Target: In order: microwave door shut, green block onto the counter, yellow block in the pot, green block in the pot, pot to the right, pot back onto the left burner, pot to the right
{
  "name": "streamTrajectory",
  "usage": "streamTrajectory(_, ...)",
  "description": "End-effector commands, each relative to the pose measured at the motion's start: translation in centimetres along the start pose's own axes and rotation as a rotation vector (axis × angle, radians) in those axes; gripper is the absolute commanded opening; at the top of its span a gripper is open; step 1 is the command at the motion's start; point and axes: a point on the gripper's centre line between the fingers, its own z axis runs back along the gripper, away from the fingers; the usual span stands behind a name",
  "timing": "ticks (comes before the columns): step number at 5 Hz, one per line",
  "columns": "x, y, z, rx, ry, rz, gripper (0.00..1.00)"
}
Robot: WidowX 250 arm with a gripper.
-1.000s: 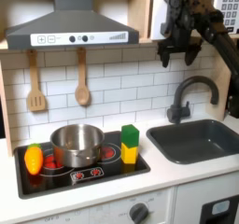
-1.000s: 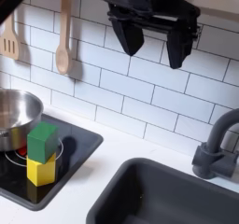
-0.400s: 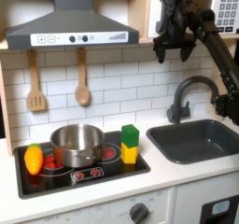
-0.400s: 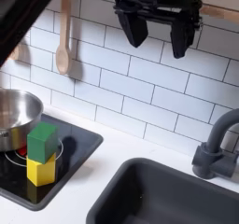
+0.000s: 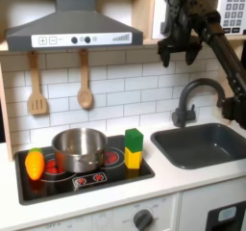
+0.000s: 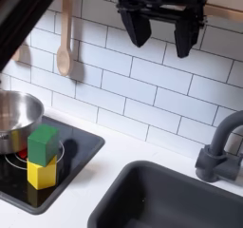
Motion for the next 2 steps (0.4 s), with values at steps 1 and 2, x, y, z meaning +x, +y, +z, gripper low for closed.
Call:
streamTrajectory(1,-5.9,3.2,2.1,0.073,0.048,0.068,1.00)
streamTrajectory(2,-8.4,4.5,2.6,0.121,0.082,0.086,1.00)
